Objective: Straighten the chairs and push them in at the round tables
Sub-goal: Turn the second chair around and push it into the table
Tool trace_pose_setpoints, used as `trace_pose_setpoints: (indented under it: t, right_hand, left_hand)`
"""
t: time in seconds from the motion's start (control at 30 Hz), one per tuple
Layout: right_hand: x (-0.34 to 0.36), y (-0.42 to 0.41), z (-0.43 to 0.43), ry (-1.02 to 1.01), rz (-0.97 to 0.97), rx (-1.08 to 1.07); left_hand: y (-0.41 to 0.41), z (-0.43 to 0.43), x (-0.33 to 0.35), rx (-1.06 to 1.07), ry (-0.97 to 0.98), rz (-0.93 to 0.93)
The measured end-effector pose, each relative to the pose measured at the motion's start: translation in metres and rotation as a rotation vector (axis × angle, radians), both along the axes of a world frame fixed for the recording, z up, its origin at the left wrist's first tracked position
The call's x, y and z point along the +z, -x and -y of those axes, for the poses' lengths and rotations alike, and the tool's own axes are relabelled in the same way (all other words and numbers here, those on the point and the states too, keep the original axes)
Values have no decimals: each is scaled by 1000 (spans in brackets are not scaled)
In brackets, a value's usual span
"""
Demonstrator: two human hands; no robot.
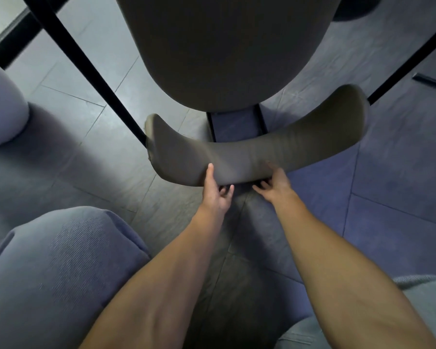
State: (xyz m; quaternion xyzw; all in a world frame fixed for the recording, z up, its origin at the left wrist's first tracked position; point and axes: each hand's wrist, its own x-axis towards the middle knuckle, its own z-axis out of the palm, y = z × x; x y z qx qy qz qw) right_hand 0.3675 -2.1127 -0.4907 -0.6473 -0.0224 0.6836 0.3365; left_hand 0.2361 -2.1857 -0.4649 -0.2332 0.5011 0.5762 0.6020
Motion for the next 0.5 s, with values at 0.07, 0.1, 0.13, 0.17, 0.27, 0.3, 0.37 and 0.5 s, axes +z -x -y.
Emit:
trace_pose_setpoints:
  t: [0.07,0.1,0.13,0.17,0.27,0.3,0.37,0.5]
  right_hand:
    - [-1,5,-2,4,-6,-12]
    - [-1,8,-3,7,-7,-14]
    - [-1,10,-5,8,-13,-17]
    - [0,11,-7,8,-22,-11]
    - [1,14,-14,1,-42,6]
    - [2,16,-15,0,-43,10]
    - [3,20,-13,7,-44,-1]
    - [7,18,-9,10,-58,-25]
  left_hand:
    - [2,1,0,-9,-7,9]
    - [3,1,-1,-11,-7,13]
    - [5,1,-1,-12,-3,18]
    - [7,-1,0,-11,0,24]
    - [9,-5,4,0,3,31]
    - [9,-5,5,6,3,28]
    - [9,-5,5,26,1,16]
    - [10,-4,1,58,-34,-17]
